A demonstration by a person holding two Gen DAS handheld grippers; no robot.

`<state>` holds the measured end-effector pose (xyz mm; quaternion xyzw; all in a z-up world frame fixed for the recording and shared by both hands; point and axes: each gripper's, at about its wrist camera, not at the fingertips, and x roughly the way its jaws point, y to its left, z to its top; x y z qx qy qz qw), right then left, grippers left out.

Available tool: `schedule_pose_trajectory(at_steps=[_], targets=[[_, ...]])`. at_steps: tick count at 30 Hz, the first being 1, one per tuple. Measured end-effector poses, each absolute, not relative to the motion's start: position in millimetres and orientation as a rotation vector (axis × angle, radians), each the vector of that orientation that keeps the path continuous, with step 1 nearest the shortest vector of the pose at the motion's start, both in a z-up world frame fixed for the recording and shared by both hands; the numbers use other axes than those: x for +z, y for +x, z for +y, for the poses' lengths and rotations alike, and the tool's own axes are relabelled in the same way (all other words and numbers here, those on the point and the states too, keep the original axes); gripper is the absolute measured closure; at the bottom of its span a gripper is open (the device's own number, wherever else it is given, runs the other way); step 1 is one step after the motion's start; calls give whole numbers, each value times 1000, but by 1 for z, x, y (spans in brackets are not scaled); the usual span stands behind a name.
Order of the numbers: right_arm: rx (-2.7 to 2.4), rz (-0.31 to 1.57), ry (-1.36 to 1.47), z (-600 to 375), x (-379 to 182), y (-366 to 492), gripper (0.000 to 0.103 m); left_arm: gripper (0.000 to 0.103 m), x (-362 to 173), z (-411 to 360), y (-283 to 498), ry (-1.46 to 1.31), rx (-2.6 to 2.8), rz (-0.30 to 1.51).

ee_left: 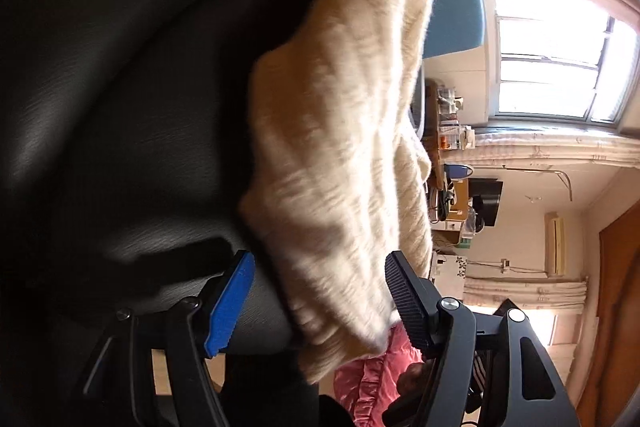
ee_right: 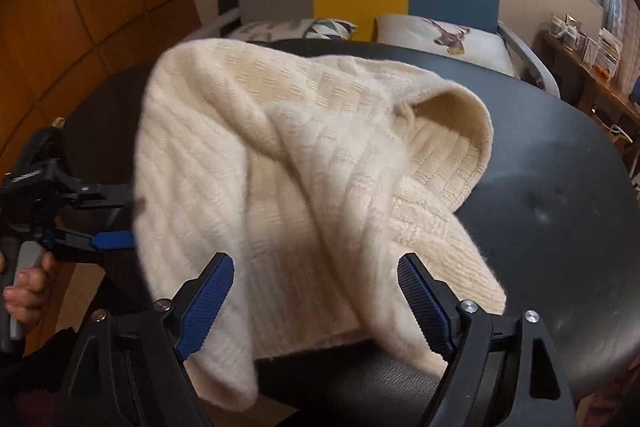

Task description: Fold clothes

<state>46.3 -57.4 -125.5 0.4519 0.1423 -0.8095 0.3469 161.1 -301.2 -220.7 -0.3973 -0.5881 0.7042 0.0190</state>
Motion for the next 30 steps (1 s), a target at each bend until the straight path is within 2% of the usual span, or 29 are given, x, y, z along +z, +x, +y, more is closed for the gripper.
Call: schedule_pose_trajectory(at_steps=[4,6,9,12,14,18,21,23,25,26,27,30], targets=[[-2114,325,1295,-49,-138,24,18,53,-220,-284,141,-1281,2229,-1767],[-2094,296,1352,-41,-147,19,18,70,-219,-277,135,-1298,2264,-1732],[-2092,286,1394,-30,-158,19,18,87,-212,-272,131,-1301,2344,-1667],[-2013,216,1408,-26,-158,28,18,93,-188,-280,131,-1207,2432,-1619],[-1949,230,1415,-28,-158,39,18,93,-164,-290,129,-1132,2499,-1561],[-1864,361,1451,-33,-160,56,18,94,-103,-316,117,-1029,2675,-1297],[-1824,439,1459,-31,-152,59,18,93,-95,-331,117,-1122,2711,-1178],[-1836,445,1405,-28,-129,53,18,91,-109,-350,131,-1181,2697,-1219],[-1890,465,1325,-27,-100,43,18,78,-128,-371,149,-1220,2669,-1319],[-1907,468,1280,-31,-83,37,18,67,-139,-379,158,-1225,2639,-1408],[-1925,481,1235,-40,-72,28,18,63,-148,-386,166,-1214,2619,-1477],[-1974,527,1100,-73,-40,1,18,62,-161,-402,171,-1267,2672,-1540]])
